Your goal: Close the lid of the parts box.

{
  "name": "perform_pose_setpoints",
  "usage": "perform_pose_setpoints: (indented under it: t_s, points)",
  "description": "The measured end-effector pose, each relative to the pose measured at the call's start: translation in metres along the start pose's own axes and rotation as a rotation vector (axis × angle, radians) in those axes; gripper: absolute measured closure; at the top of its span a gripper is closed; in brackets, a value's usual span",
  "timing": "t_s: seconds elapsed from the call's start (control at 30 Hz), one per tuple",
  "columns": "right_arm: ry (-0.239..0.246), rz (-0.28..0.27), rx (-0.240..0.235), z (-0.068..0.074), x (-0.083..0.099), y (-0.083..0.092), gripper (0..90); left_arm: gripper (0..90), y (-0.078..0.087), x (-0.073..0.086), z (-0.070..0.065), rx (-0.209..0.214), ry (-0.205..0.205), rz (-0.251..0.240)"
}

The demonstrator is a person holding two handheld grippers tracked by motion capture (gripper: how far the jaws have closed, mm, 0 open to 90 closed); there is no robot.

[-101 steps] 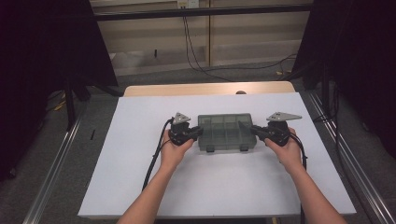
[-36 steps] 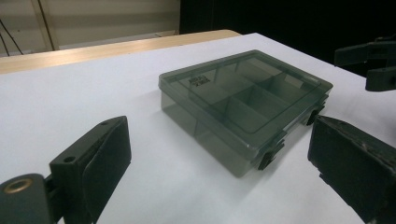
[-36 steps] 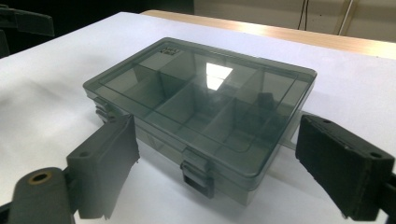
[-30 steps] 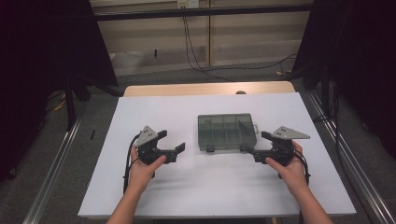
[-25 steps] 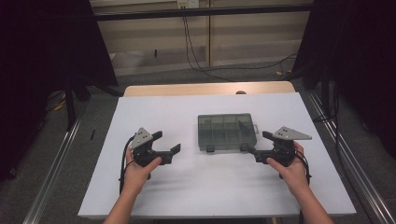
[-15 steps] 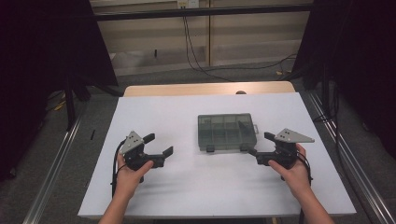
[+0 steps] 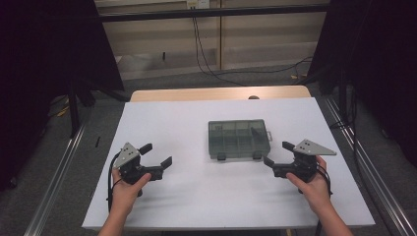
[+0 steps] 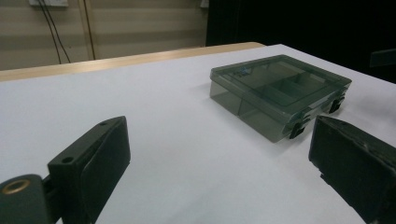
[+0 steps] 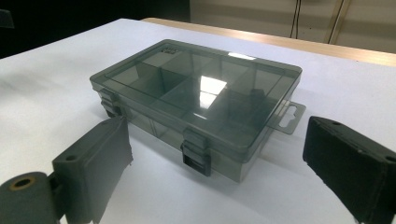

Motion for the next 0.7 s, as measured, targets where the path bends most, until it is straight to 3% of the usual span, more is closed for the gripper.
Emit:
perform_pose_setpoints:
  t_s: [0.7]
  points:
    - [-0.003, -0.01, 0.012, -0.001, 0.009, 0.011, 5.6, 5.6, 0.023, 0.01, 0.009, -0.025, 0.0, 0.013]
Point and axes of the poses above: each handheld gripper's, and its own axes: y roughly backward along the jaws, x roughly out of its underside, z roughly to its left, the point moved 1 cm from there along -y, roughly forward along the jaws, and after that the axes turned 3 degrees about -z, right-handed, at the moved point
